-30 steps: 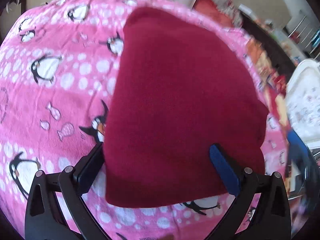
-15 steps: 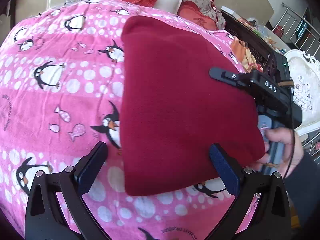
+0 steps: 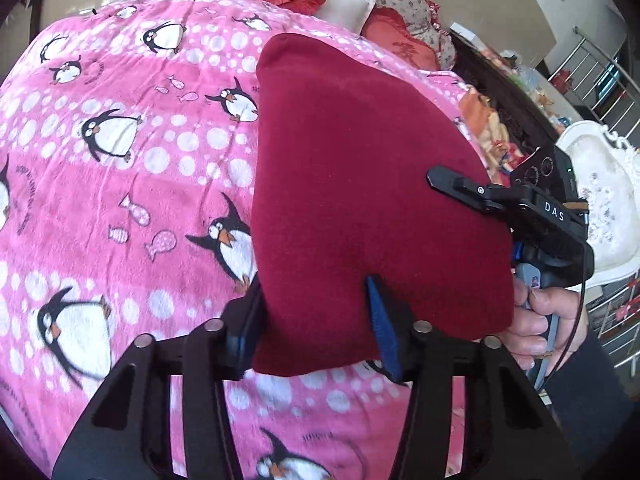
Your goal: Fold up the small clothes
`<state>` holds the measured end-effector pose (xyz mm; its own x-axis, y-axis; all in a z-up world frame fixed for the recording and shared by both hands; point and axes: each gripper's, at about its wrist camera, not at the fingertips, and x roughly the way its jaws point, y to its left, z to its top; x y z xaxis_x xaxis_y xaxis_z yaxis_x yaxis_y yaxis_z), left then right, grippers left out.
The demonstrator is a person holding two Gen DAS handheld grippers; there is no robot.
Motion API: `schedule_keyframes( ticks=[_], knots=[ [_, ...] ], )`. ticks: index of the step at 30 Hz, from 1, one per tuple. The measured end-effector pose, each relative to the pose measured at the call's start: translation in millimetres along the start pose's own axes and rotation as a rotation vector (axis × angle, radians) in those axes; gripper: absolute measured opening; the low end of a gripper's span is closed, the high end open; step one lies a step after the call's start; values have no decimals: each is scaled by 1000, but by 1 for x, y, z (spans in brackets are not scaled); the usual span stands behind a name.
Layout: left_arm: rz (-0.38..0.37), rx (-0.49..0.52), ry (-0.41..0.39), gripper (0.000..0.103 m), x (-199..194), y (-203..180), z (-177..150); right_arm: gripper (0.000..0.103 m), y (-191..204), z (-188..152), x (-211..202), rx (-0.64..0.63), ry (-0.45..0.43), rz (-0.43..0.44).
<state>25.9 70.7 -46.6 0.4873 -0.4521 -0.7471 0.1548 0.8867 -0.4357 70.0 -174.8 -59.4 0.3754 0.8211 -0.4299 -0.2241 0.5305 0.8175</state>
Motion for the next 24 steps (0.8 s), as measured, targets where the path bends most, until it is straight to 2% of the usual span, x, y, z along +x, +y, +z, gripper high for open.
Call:
schedule_keyframes(
  ticks=[3,5,6,8,10,11,13,14,15,17,19,21,23,24],
  knots=[
    [-12,1,12,46,-15,-4,-12,43,8,-10,-2,24,55,92],
    [-8,17,16,47,-14,-6,-20,47,8,-14,-1,-7,88,0],
    [6,21,17,49,-12,-4,-23,54,5,-14,-1,-1,84,-47],
    [-12,-12,19,52,-10,2,-24,58,4,-17,-7,30,45,-95],
    [-7,-12,1,57,-16,3,-26,60,19,-22,-16,-12,-3,-197],
    [-2,0,-11,58,-18,2,-26,60,38,-27,-23,-94,-56,-305],
    [27,36,-30,67,-21,2,-31,60,71,-37,-34,-233,-139,-439],
    [36,43,-27,70,-19,5,-34,60,94,-44,-42,-330,-215,-516],
    [33,40,-20,72,-15,8,-35,60,112,-50,-46,-406,-253,-529],
    [1,12,-35,72,-12,18,-41,60,139,-64,-48,-560,-269,-505],
    [-3,22,-57,73,-13,17,-45,60,160,-80,-28,-733,-183,-486],
    [4,33,-76,74,-13,15,-47,57,152,-87,-9,-798,-92,-490],
    [0,34,-91,79,-12,13,-47,55,109,-79,11,-722,45,-562],
    [9,32,-93,80,-12,10,-48,53,94,-79,13,-686,76,-581]
  ],
)
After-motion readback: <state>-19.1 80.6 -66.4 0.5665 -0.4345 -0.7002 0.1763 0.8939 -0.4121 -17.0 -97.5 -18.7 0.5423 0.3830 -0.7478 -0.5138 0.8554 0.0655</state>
